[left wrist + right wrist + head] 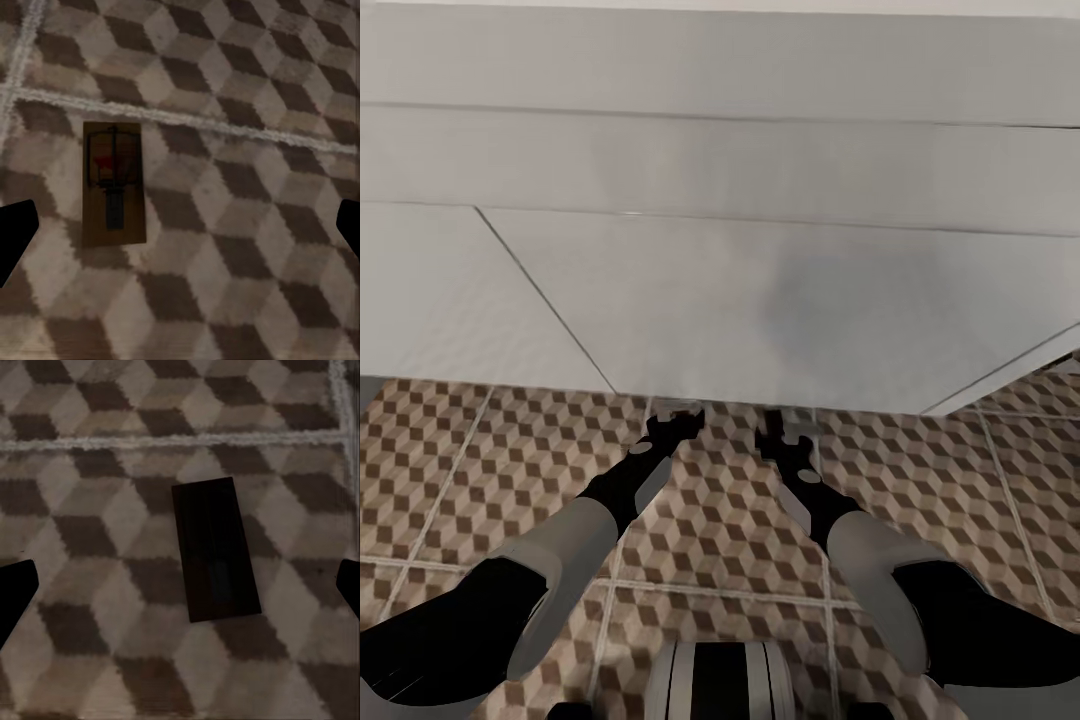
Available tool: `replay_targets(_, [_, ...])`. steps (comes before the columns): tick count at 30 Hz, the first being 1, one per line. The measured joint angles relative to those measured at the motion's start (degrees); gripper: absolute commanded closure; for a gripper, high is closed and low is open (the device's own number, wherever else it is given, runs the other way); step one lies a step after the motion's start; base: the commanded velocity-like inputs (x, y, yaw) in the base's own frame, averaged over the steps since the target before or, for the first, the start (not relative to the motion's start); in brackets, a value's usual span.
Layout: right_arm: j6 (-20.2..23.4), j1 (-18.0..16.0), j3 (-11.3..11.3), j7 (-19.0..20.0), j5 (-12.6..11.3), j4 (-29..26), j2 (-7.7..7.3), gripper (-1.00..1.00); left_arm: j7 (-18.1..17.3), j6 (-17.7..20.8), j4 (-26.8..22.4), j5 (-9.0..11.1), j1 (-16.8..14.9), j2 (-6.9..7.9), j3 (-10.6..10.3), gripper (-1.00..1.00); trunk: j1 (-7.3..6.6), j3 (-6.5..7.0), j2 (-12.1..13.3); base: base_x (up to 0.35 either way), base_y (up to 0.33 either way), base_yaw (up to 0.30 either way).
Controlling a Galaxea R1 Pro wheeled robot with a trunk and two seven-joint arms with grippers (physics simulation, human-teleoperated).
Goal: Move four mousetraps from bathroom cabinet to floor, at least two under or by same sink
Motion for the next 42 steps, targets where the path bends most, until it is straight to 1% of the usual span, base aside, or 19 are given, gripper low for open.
replay_targets(8, [0.0,0.0,0.0,0.0,0.0,-0.01,0.0,-1.0,0.0,0.0,0.04,0.02,0.0,0.0,0.0,-1.0,0.0,0.0,0.0,-0.225,-0.04,0.0])
replay_targets(20, [0.0,0.0,0.0,-0.01,-0.05,0.39,0.0,-1.0,0.01,0.0,0.99,0.28,0.0,0.0,0.01,-1.0,0.0,0.0,0.0,-0.148,-0.008,0.0])
replay_targets(36, [0.0,0.0,-0.02,-0.02,-0.07,0.84,0.0,-1.0,0.02,0.0,1.81,0.33,0.0,0.0,0.02,-1.0,0.0,0.0,0.0,-0.241,-0.001,0.0])
replay_targets(42, [0.0,0.03,-0.01,-0.03,-0.07,1.21,0.0,-1.0,0.02,-0.01,2.87,0.36,0.0,0.0,0.04,-1.0,0.0,0.0,0.0,-0.191,0.0,0.0])
